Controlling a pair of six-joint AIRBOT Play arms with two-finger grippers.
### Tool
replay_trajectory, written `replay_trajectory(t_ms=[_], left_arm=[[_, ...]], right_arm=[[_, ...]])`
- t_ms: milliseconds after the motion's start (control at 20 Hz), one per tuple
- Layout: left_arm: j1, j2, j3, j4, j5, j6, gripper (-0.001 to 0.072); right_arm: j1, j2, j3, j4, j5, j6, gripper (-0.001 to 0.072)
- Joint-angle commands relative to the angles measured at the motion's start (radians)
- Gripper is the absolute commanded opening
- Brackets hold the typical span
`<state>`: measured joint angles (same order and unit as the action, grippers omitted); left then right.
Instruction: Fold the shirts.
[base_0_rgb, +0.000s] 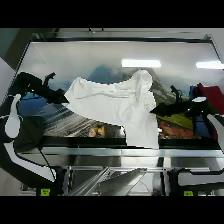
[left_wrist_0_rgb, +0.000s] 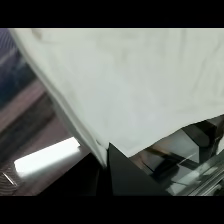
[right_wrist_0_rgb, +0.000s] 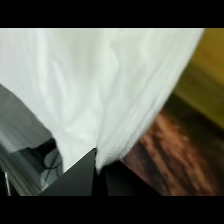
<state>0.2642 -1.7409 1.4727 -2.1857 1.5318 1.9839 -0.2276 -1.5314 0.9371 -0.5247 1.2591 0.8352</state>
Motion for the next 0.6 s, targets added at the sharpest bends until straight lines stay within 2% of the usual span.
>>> replay_trajectory(t_ms=[0, 100, 150, 250, 350, 450, 550], left_arm=[[0.020, 0.173, 0.001, -0.182, 0.112, 0.061, 0.0011], [0.035, 0.350, 0.001, -0.425, 0.153, 0.130, 0.0012], [0.044, 0.448, 0.001, -0.486, 0.140, 0.156, 0.0011], [0.081, 0.649, 0.034, -0.503, 0.071, 0.190, 0.0011], [0.176, 0.837, 0.080, -0.502, -0.089, 0.190, 0.0011], [0.316, 0.983, 0.112, -0.498, -0.217, 0.189, 0.0011], [0.420, 1.061, 0.121, -0.445, -0.241, 0.177, 0.0011]], right_arm=[[-0.023, 0.195, 0.077, 0.192, 0.159, -0.029, 0.0025], [-0.082, 0.414, 0.163, 0.286, 0.198, -0.028, 0.0026], [-0.122, 0.520, 0.217, 0.315, 0.187, -0.028, 0.0025], [-0.222, 0.716, 0.346, 0.320, 0.123, -0.019, 0.0025], [-0.324, 0.861, 0.451, 0.282, 0.027, 0.008, 0.0025], [-0.416, 0.959, 0.512, 0.248, -0.029, 0.026, 0.0025], [-0.459, 1.001, 0.539, 0.238, -0.068, 0.025, 0.0026]])
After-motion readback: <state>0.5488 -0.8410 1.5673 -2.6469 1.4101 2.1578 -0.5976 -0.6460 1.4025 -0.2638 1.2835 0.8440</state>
